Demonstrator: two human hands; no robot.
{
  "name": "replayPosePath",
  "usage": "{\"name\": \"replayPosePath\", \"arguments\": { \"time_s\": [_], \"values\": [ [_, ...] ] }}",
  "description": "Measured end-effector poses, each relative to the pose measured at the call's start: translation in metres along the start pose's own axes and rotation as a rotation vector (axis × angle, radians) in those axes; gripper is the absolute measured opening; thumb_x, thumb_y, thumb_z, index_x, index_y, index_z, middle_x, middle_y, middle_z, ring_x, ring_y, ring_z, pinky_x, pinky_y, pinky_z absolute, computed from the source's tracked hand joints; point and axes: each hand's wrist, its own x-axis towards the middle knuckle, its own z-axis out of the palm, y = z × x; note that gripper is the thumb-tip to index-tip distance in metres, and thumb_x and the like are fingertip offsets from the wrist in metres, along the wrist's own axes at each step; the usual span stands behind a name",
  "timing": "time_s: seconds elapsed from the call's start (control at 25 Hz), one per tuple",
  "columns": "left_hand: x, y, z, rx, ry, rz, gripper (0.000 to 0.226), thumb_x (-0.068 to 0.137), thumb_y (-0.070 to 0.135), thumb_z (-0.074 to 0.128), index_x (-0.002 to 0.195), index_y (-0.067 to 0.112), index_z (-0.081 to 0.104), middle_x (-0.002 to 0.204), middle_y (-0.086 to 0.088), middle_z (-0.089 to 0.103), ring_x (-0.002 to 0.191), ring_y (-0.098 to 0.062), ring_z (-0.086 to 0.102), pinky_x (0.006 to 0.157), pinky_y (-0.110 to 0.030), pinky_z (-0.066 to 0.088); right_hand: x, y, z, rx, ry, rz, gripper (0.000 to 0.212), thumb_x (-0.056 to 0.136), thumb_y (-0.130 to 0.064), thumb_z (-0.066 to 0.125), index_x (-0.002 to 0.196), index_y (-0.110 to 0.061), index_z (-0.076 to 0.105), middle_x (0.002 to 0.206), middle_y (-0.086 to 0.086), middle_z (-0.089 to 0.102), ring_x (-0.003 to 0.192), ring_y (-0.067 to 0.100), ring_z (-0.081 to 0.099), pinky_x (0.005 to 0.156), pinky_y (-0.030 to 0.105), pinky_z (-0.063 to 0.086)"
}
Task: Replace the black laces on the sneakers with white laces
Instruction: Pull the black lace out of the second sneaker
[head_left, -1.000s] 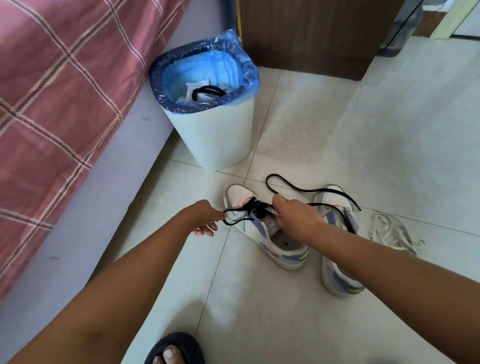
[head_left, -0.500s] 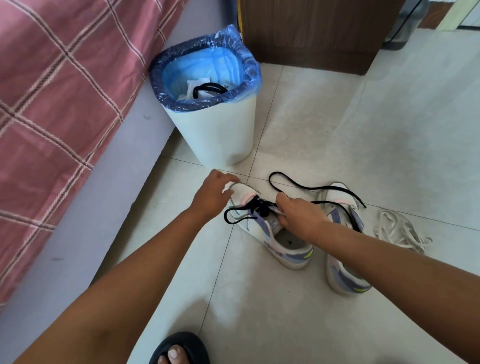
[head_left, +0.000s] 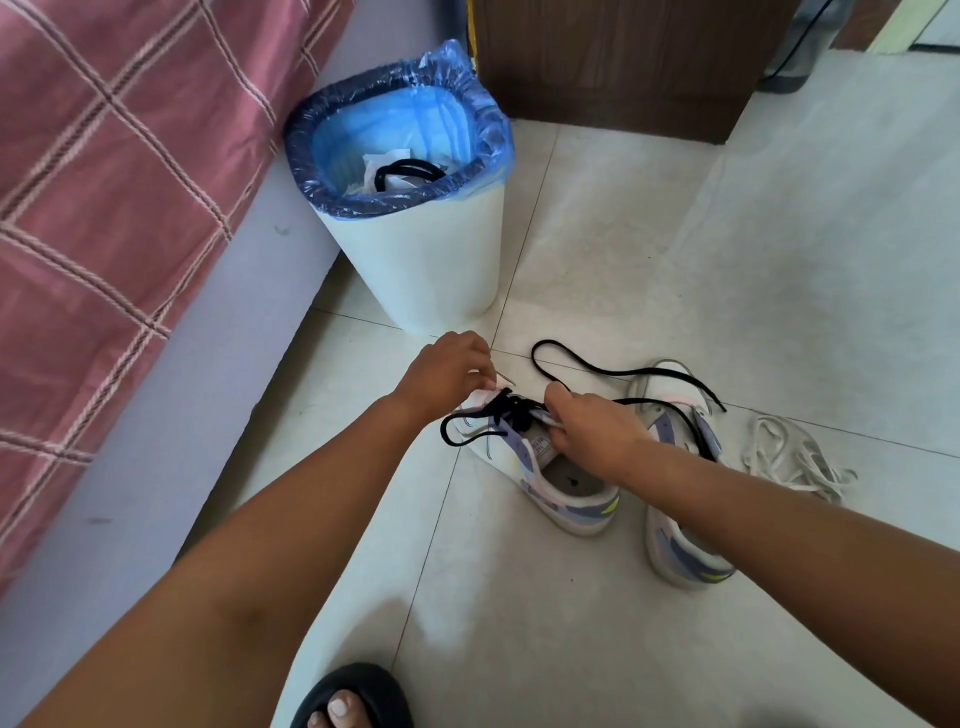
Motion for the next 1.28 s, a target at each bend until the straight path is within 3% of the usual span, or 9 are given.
{"name": "replayPosePath", "arguments": {
  "time_s": [0.12, 0.28, 0.48, 0.6, 0.68, 0.84, 0.92, 1.08, 1.28],
  "values": [
    [-0.012, 0.007, -0.019, -0.582, 0.127, -0.288, 0.006, 0.087, 0.016, 0.066, 0.081, 0.013, 0.069, 0.098, 0.005, 0.068, 0.093, -0.002, 0.060, 0.082, -0.013, 0.039, 0.000, 0.001, 0.000, -0.002, -0.004, -0.002, 0.013, 0.094, -0.019, 0.044, 0.103, -0.013, 0.036, 0.100, 0.011, 0.059, 0.076, 0.024, 0.043, 0.060, 0.033, 0.035],
    [-0.035, 0.008, -0.036, -1.118, 0.242, -0.443, 0.012, 0.093, 0.015, 0.057, 0.081, 0.016, 0.061, 0.108, 0.002, 0.068, 0.106, -0.010, 0.061, 0.090, -0.028, 0.046, 0.002, 0.002, 0.001, -0.008, -0.008, -0.008, 0.012, 0.095, -0.020, 0.044, 0.100, -0.015, 0.034, 0.099, 0.010, 0.059, 0.075, 0.025, 0.044, 0.060, 0.033, 0.035],
    [-0.092, -0.057, -0.049, -0.579, 0.274, -0.728, 0.010, 0.088, 0.021, 0.065, 0.078, 0.017, 0.065, 0.083, -0.003, 0.066, 0.082, -0.017, 0.061, 0.071, -0.025, 0.046, 0.003, 0.002, 0.002, -0.013, -0.004, -0.012, 0.013, 0.095, -0.021, 0.043, 0.098, -0.016, 0.031, 0.100, 0.011, 0.059, 0.076, 0.025, 0.044, 0.061, 0.033, 0.035],
    [-0.141, -0.114, -0.043, 0.224, -0.005, -0.912, 0.017, 0.090, 0.026, 0.061, 0.091, 0.010, 0.067, 0.105, -0.014, 0.065, 0.098, -0.032, 0.061, 0.083, -0.036, 0.049, 0.003, 0.002, 0.001, -0.022, -0.009, -0.015, 0.017, 0.095, -0.020, 0.043, 0.094, -0.017, 0.026, 0.100, 0.011, 0.059, 0.076, 0.025, 0.043, 0.061, 0.034, 0.035],
    [-0.166, -0.131, -0.032, 0.333, -0.211, -0.980, 0.021, 0.088, 0.023, 0.063, 0.102, 0.008, 0.066, 0.116, -0.016, 0.063, 0.107, -0.034, 0.058, 0.091, -0.043, 0.048, 0.004, 0.002, 0.001, -0.038, -0.010, -0.016, 0.016, 0.094, -0.020, 0.043, 0.095, -0.017, 0.028, 0.100, 0.011, 0.059, 0.076, 0.026, 0.044, 0.061, 0.034, 0.036],
    [-0.161, -0.099, -0.017, 0.074, -0.350, -0.739, 0.050, 0.090, 0.014, 0.053, 0.139, 0.022, 0.043, 0.121, -0.009, 0.061, 0.108, -0.029, 0.058, 0.084, -0.032, 0.044, 0.004, 0.002, 0.002, -0.037, -0.012, -0.013, 0.015, 0.094, -0.020, 0.043, 0.096, -0.016, 0.029, 0.098, 0.011, 0.059, 0.075, 0.026, 0.044, 0.061, 0.034, 0.036],
    [-0.138, -0.063, -0.015, -0.003, -0.144, -0.643, 0.056, 0.093, 0.024, 0.056, 0.144, 0.028, 0.033, 0.120, -0.001, 0.061, 0.106, -0.022, 0.060, 0.089, -0.032, 0.044, 0.003, 0.002, 0.001, -0.036, -0.015, -0.014, 0.013, 0.094, -0.019, 0.043, 0.100, -0.015, 0.033, 0.097, 0.011, 0.058, 0.075, 0.026, 0.044, 0.060, 0.034, 0.035],
    [-0.091, 0.022, -0.001, -0.555, 0.117, -0.788, 0.036, 0.095, 0.038, 0.048, 0.084, 0.009, 0.066, 0.058, -0.004, 0.068, 0.061, -0.019, 0.066, 0.081, -0.037, 0.053, 0.003, 0.001, 0.000, -0.039, -0.009, -0.011, 0.015, 0.094, -0.020, 0.043, 0.106, -0.012, 0.037, 0.097, 0.010, 0.058, 0.075, 0.026, 0.044, 0.060, 0.033, 0.035],
    [-0.055, 0.061, 0.028, -1.042, -0.166, -1.041, 0.038, 0.095, 0.046, 0.046, 0.080, 0.013, 0.057, 0.072, -0.003, 0.059, 0.061, -0.017, 0.058, 0.062, -0.027, 0.044, 0.002, 0.000, 0.000, -0.031, -0.002, -0.012, 0.017, 0.094, -0.020, 0.044, 0.106, -0.012, 0.036, 0.096, 0.011, 0.058, 0.075, 0.026, 0.044, 0.060, 0.033, 0.035]
  ]
}}
